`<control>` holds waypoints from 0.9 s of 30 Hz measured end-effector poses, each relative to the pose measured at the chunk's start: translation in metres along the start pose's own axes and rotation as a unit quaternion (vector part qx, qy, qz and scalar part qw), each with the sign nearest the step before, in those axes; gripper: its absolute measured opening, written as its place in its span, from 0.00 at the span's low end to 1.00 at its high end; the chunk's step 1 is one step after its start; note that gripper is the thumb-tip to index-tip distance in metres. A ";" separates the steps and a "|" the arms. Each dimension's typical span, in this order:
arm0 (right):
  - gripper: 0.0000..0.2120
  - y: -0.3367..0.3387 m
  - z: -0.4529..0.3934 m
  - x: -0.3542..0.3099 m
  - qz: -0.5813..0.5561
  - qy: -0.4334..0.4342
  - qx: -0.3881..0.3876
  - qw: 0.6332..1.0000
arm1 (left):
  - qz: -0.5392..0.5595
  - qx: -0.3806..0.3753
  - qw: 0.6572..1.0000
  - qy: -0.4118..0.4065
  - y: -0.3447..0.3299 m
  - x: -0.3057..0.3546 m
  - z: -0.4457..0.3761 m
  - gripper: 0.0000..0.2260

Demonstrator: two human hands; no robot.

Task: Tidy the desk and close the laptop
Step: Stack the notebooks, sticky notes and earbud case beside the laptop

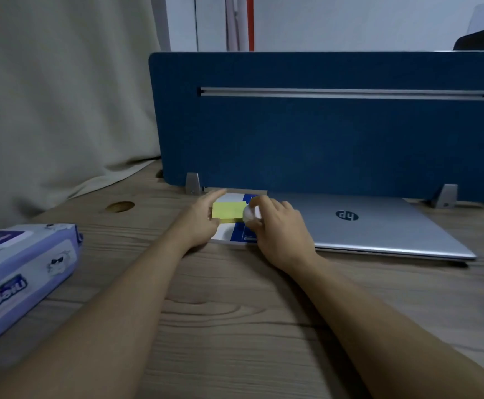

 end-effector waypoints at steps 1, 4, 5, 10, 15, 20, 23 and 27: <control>0.11 -0.003 0.000 -0.001 0.016 0.013 -0.017 1.000 | -0.001 0.003 1.000 0.004 0.000 -0.001 0.000 0.32; 0.10 -0.007 0.002 -0.003 0.041 0.040 -0.039 0.998 | 0.003 0.015 1.000 -0.008 -0.001 -0.002 -0.001 0.30; 0.10 -0.007 0.002 -0.003 0.040 0.041 -0.039 0.998 | 0.004 0.021 1.000 -0.014 0.000 -0.002 -0.002 0.29; 0.12 -0.008 0.002 -0.002 0.040 0.036 -0.050 0.997 | -0.005 0.029 0.999 -0.018 0.000 -0.001 -0.001 0.26; 0.23 -0.001 0.010 -0.003 0.045 0.032 -0.046 0.997 | -0.055 0.038 0.998 -0.009 0.006 0.008 0.014 0.25; 0.26 0.014 0.029 0.002 0.033 0.008 -0.078 0.996 | -0.080 0.044 0.996 -0.004 0.015 0.029 0.046 0.25; 0.26 0.023 0.044 0.003 0.037 -0.006 -0.092 0.995 | -0.096 0.055 0.994 0.016 0.021 0.044 0.074 0.26; 0.25 0.036 0.071 -0.008 0.050 0.000 -0.095 0.994 | -0.085 0.055 0.995 0.001 0.034 0.068 0.122 0.27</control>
Point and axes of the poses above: each hand's wrist, its own z-axis away from the middle knuckle, its own y-axis out of the back of the hand, x = y × z, the point moved 5 cm from there along -z, towards the middle knuckle, and after that the axes turned 14 degrees about -y, right-handed, at the moved point
